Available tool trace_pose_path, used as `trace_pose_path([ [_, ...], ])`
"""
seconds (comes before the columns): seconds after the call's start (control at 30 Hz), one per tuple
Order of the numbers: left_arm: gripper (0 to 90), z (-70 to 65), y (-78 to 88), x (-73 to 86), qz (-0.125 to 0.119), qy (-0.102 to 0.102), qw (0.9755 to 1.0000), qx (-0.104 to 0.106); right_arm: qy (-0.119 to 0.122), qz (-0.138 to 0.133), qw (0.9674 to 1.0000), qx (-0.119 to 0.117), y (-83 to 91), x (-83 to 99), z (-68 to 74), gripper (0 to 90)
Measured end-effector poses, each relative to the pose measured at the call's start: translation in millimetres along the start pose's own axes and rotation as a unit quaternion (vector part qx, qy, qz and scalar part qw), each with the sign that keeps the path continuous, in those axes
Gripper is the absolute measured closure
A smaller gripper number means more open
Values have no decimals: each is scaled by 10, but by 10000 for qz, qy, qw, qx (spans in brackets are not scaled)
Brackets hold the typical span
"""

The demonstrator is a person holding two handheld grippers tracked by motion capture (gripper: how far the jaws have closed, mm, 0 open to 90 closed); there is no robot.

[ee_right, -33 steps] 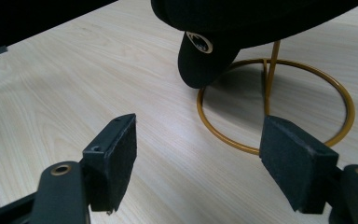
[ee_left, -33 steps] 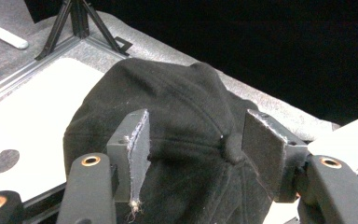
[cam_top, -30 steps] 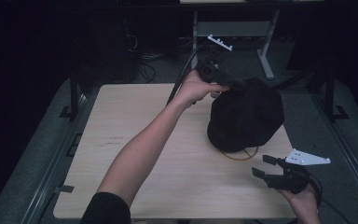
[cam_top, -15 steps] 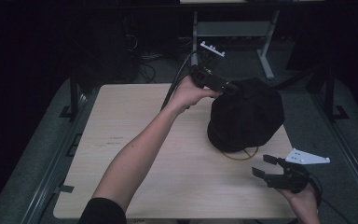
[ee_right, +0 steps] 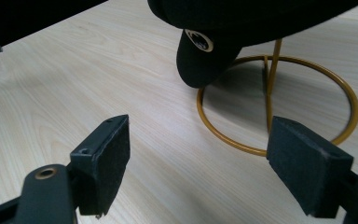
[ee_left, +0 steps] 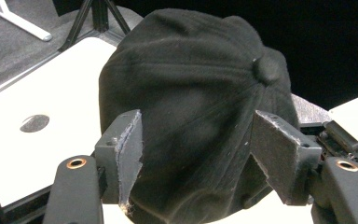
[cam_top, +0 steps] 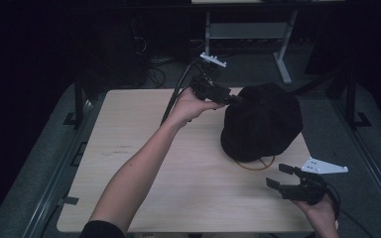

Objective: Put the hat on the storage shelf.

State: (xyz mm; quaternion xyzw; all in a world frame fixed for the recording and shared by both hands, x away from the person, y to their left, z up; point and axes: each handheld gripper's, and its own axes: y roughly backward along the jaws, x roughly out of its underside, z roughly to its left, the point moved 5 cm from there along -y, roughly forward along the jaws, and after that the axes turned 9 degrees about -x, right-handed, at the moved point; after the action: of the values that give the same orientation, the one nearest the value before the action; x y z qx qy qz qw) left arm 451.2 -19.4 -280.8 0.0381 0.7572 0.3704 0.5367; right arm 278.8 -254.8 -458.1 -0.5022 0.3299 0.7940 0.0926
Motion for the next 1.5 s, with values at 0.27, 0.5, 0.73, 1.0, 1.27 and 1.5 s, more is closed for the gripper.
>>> trace_pose_path([
  [0.27, 333, 57, 106, 175, -71, 33, 9999, -69, 38, 94, 9999, -23, -61, 3, 13, 209],
  [0.5, 327, 63, 217, 351, -151, 45, 9998, -116, 30, 132, 9999, -50, -95, 6, 27, 206],
  [0.73, 322, 82, 318, 526, -190, 5, 9996, -215, 75, 233, 9997, -89, -138, 13, 45, 205],
  [1.0, 311, 146, 354, 775, -186, 14, 9995, -249, 85, 270, 9995, -110, -177, 4, 39, 205],
  [1.27, 306, 200, 415, 1007, -149, 73, 9993, -339, 80, 313, 9994, -103, -198, 8, 34, 203],
  [1.5, 301, 235, 494, 1198, -187, 183, 9988, -423, 83, 390, 9991, -109, -221, 20, 46, 203],
])
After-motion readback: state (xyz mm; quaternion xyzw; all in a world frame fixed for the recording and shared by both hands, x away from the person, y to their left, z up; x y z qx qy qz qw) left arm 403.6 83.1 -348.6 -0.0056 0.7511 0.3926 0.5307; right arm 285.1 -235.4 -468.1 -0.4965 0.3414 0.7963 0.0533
